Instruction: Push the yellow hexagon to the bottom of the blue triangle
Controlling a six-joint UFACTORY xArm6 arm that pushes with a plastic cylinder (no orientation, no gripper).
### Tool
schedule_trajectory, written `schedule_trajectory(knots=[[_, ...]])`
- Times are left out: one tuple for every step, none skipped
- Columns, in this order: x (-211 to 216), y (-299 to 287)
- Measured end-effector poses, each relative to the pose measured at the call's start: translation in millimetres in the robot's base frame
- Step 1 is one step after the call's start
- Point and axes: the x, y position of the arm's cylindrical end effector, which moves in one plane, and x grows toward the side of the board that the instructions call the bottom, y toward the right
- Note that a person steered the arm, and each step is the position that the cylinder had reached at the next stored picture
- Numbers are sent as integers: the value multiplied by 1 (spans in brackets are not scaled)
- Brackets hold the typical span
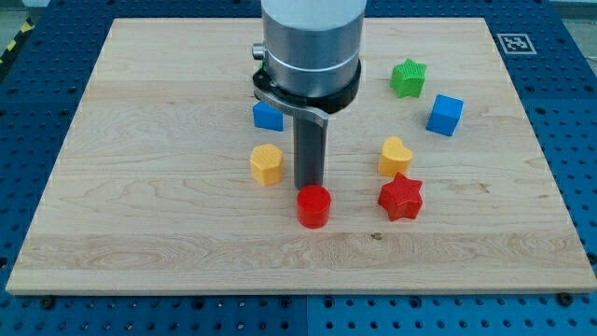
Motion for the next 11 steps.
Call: schedule_trajectory(knots=[[3, -13], [3, -40], [3, -48], [3, -55], [3, -68], [3, -68], [1, -68], [-5, -70], [-10, -70], [-15, -70], [-19, -70]])
